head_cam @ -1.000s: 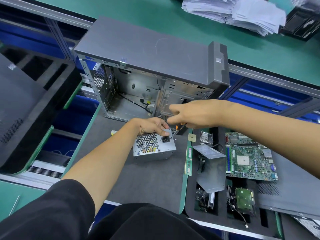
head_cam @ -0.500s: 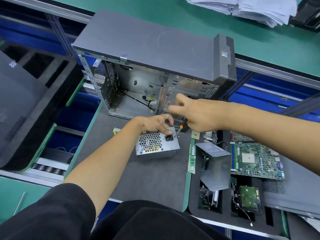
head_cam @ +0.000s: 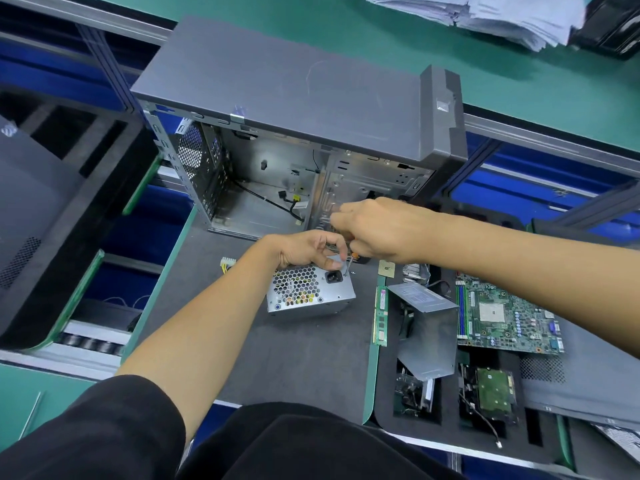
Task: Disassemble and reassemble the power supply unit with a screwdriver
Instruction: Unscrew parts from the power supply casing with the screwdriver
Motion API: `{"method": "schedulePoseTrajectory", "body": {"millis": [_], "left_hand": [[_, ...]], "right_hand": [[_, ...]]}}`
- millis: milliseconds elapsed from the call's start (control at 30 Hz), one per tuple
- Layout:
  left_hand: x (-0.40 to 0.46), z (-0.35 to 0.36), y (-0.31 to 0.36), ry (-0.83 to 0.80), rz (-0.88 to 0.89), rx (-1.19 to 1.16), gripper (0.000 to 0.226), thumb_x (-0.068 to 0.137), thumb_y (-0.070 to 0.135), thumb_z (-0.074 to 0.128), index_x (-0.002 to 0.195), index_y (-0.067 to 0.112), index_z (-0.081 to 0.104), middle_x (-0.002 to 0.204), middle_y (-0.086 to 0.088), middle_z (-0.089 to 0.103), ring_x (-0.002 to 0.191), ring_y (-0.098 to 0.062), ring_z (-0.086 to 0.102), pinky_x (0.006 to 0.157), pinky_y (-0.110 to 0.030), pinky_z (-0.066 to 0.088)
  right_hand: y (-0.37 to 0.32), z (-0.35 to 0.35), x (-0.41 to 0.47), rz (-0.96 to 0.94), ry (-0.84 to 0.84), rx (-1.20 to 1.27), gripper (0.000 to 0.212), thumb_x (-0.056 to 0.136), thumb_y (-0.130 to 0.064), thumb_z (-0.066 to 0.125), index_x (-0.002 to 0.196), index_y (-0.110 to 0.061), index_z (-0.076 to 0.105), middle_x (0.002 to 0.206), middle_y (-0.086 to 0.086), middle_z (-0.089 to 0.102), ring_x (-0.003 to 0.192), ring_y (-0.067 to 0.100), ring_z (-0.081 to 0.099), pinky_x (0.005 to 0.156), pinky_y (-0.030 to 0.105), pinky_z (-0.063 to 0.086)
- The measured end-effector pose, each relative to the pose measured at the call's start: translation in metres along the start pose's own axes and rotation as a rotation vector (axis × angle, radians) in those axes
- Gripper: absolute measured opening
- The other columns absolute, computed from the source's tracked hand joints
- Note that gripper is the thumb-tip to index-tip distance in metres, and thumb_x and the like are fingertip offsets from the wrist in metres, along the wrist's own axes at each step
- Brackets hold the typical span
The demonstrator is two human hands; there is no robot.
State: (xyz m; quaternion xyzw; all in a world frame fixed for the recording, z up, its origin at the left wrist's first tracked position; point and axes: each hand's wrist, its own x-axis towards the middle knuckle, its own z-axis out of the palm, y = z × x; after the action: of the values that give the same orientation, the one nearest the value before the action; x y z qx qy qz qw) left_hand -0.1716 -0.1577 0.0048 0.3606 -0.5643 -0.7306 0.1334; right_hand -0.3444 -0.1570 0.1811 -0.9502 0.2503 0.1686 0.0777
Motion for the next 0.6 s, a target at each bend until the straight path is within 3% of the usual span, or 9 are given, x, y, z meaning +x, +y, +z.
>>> {"method": "schedulePoseTrajectory", "body": {"millis": [133, 267, 367, 467, 533, 600], "left_hand": [[0.001, -0.002, -0.002, -0.004, -0.001, -0.029, 0.017, 0.093, -0.005, 0.065, 0.1, 0.01, 0.061, 0.107, -0.02, 0.06, 0.107, -0.033, 0.054, 0.104, -0.053, 0.042], [0.004, -0.001, -0.003, -0.01, -0.021, -0.037, 0.017, 0.093, -0.004, 0.066, 0.099, 0.012, 0.063, 0.103, -0.016, 0.063, 0.105, -0.032, 0.054, 0.102, -0.048, 0.042], [0.004, -0.001, -0.003, -0.032, -0.023, -0.043, 0.019, 0.093, -0.005, 0.065, 0.099, 0.012, 0.063, 0.1, -0.012, 0.065, 0.101, -0.028, 0.059, 0.099, -0.042, 0.048], [0.002, -0.001, -0.001, -0.025, -0.021, -0.051, 0.02, 0.093, -0.007, 0.065, 0.1, 0.011, 0.062, 0.094, -0.008, 0.069, 0.093, -0.022, 0.063, 0.088, -0.03, 0.053], [0.002, -0.001, -0.002, -0.025, -0.02, -0.044, 0.021, 0.093, -0.008, 0.065, 0.102, 0.01, 0.062, 0.093, -0.006, 0.069, 0.095, -0.019, 0.065, 0.089, -0.029, 0.052], [0.003, 0.0, -0.002, -0.038, -0.02, -0.046, 0.021, 0.092, -0.01, 0.064, 0.102, 0.009, 0.062, 0.093, -0.006, 0.069, 0.091, -0.017, 0.065, 0.092, -0.033, 0.051]], "right_hand": [[0.003, 0.002, -0.001, 0.187, -0.032, 0.024, 0.019, 0.096, -0.02, 0.052, 0.091, -0.018, 0.035, 0.07, 0.002, 0.043, 0.055, 0.024, 0.04, 0.049, 0.034, 0.026], [0.001, -0.004, 0.001, 0.312, -0.113, 0.189, 0.015, 0.098, -0.023, 0.05, 0.09, -0.015, 0.041, 0.071, 0.008, 0.055, 0.061, 0.03, 0.058, 0.051, 0.039, 0.043], [0.003, -0.012, -0.004, 0.182, -0.144, 0.217, 0.029, 0.093, -0.025, 0.058, 0.105, -0.02, 0.033, 0.075, 0.002, 0.054, 0.054, 0.014, 0.051, 0.05, 0.032, 0.034], [0.004, -0.018, -0.008, -0.045, -0.192, -0.127, 0.044, 0.088, -0.015, 0.061, 0.111, -0.025, 0.025, 0.098, -0.002, 0.028, 0.053, 0.02, 0.043, 0.049, 0.036, 0.029], [0.009, -0.019, -0.008, -0.23, -0.243, -0.294, 0.042, 0.094, -0.015, 0.058, 0.124, -0.025, 0.031, 0.099, -0.004, 0.02, 0.057, 0.025, 0.045, 0.052, 0.039, 0.032], [0.014, -0.017, -0.009, -0.383, -0.235, -0.361, 0.03, 0.099, -0.015, 0.051, 0.124, -0.024, 0.038, 0.097, -0.005, 0.02, 0.063, 0.026, 0.047, 0.054, 0.038, 0.032]]}}
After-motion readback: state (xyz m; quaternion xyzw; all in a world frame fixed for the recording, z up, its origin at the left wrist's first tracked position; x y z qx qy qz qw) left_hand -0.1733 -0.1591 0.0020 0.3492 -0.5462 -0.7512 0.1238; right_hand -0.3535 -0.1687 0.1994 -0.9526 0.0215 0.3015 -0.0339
